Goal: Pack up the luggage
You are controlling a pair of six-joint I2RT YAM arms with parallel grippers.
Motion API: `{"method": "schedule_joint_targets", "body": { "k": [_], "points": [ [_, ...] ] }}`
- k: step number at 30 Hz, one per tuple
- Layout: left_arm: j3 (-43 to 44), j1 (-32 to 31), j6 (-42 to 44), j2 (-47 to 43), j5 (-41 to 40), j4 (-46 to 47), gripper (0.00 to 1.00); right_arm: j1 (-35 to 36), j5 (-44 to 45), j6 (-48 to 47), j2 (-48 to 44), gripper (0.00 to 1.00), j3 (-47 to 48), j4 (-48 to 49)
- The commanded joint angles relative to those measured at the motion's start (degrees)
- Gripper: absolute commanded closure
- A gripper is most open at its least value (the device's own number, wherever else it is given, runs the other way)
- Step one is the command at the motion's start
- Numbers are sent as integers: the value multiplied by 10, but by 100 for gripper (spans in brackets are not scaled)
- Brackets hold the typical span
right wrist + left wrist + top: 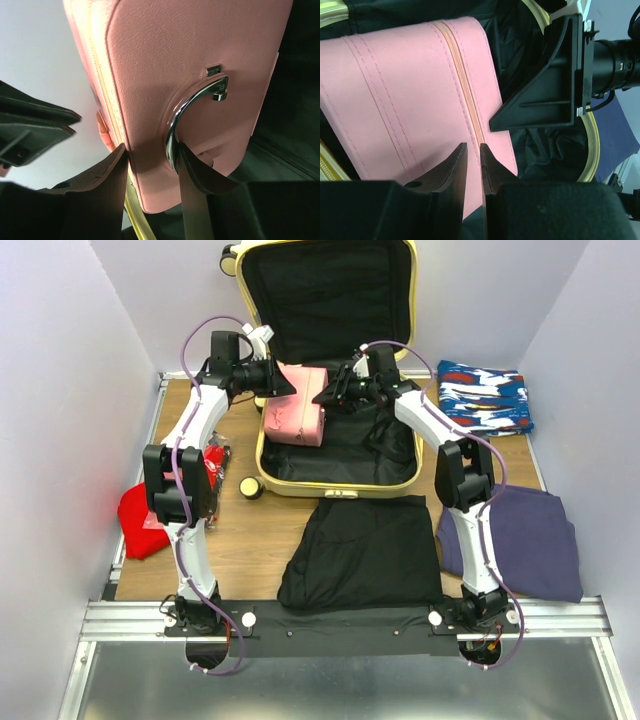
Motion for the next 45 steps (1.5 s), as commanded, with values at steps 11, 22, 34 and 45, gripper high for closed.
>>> {"method": "schedule_joint_targets", "body": {
  "k": [11, 22, 34, 45],
  "points": [
    [75, 5, 80, -6, -91, -15, 54, -6, 26, -31, 5, 56, -70, 27],
    [149, -38, 118, 50, -134, -49, 60, -12, 26, -61, 10, 43, -38, 27],
    [184, -42, 110, 164, -293, -60, 61, -68, 75, -132, -28, 28, -69, 14],
    [205, -37, 116, 139, -239, -46, 46, -128, 256, -264, -26, 28, -82, -4]
  ]
}}
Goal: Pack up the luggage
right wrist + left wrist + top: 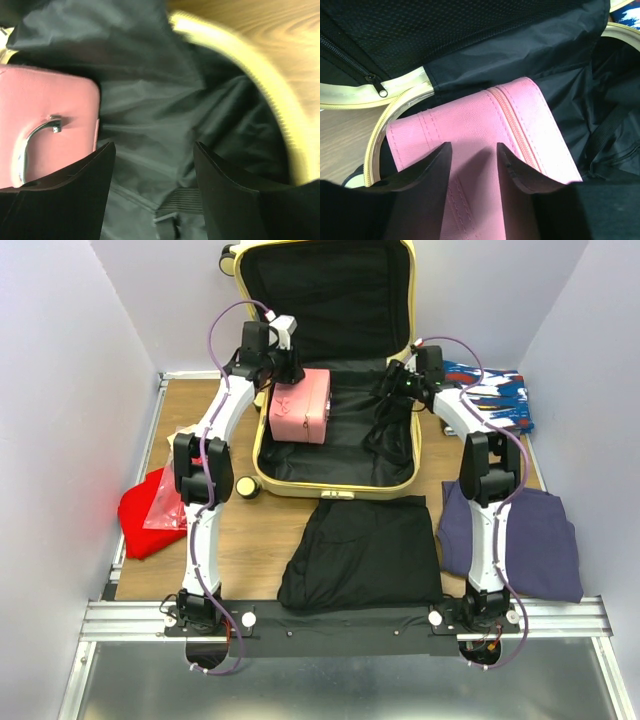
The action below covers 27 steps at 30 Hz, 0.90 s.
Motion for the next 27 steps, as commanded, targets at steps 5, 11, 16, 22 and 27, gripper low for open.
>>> {"method": "schedule_joint_targets", "body": {
  "k": [5, 11, 16, 22, 27],
  "points": [
    [15, 18, 30, -36, 35, -31, 37, -15, 90, -87, 11, 28, 14, -17],
    [-21, 36, 48, -94, 147, -14, 28, -15, -13, -76, -17, 19, 27, -17],
    [-184, 50, 93, -235, 226, 45, 16, -16, -74, -80, -103, 7, 13, -15],
    [-360, 50, 178, -401, 273, 56, 15, -15, -104, -104, -233, 2, -89, -16],
    [-525, 50, 189, -569, 305, 90, 16, -17, -67, -113, -430, 1, -267, -29]
  ]
}}
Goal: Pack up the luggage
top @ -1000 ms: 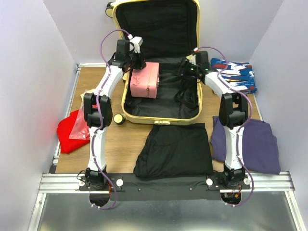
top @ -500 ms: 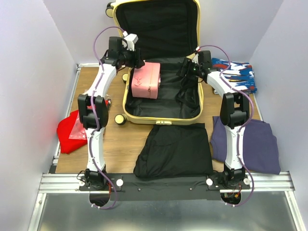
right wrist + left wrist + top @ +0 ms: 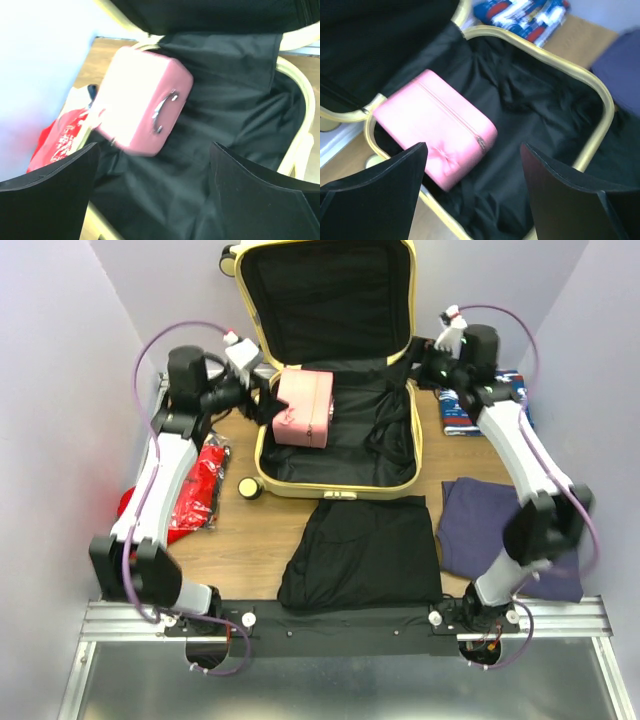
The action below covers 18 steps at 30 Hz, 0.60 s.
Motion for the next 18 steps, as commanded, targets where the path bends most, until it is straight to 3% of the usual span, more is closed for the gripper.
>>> {"method": "schedule_joint_targets", "body": {
  "k": [1, 6, 10, 16, 18],
  "points": [
    [-151, -1, 17, -130, 57, 39, 16, -3, 16, -12, -178, 1, -202, -29],
    [-317, -4, -153, -229, 85, 82, 17, -2, 51, 28, -336, 1, -371, -116],
    [-406, -12, -212, -278, 82, 82, 17, -2, 76, 16, -425, 1, -469, -171],
    [-467, -47, -245, -286, 43, 36, 12, -3, 78, 61, -445, 0, -569, -180],
    [-475, -68, -298, -262, 29, 31, 6, -3, 84, 77, -423, 0, -579, -182]
  ]
}}
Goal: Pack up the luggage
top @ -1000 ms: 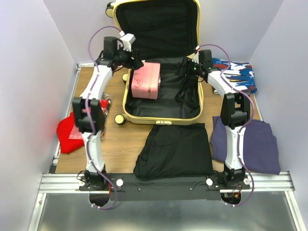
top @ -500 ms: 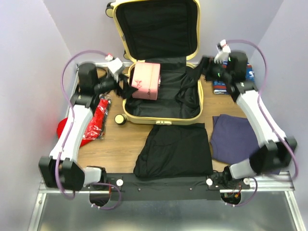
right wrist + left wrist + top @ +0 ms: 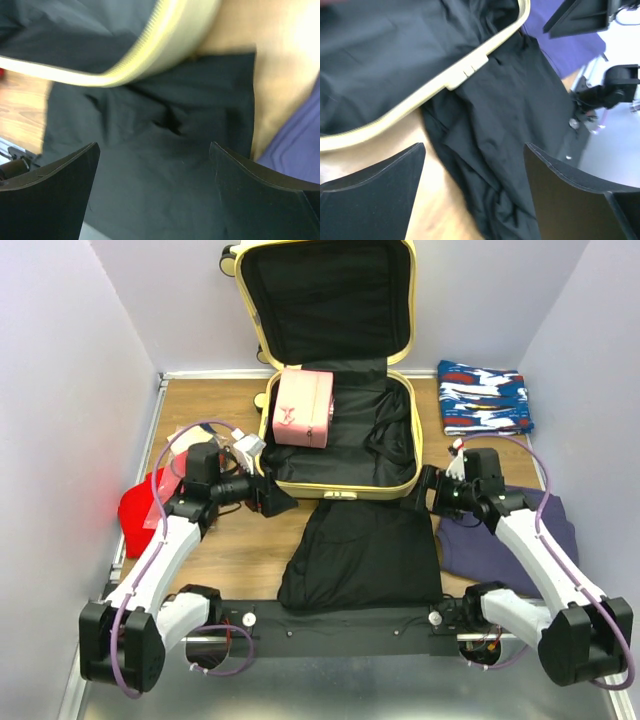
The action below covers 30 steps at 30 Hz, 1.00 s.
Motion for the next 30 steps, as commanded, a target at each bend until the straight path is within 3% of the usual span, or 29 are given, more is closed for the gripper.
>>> {"method": "schedule_joint_targets", "body": {
  "k": [1, 9, 14, 23, 30],
  "points": [
    [-15, -39, -102, 31, -23, -20, 5, -3, 33, 61, 23, 0, -40, -24],
    [-49, -67, -181, 63, -125, -69, 5, -2, 146, 138, 56, 0, -60, -70],
    [-83, -84, -198, 86, -135, -73, 5, -2, 152, 157, 91, 0, -81, -51],
    [-112, -113, -243, 124, -102, 16, 4, -3, 148, 161, 120, 0, -100, -8],
    [-142, -128, -274, 101, -83, 84, 4, -2, 141, 162, 136, 0, -111, 25]
  ]
}}
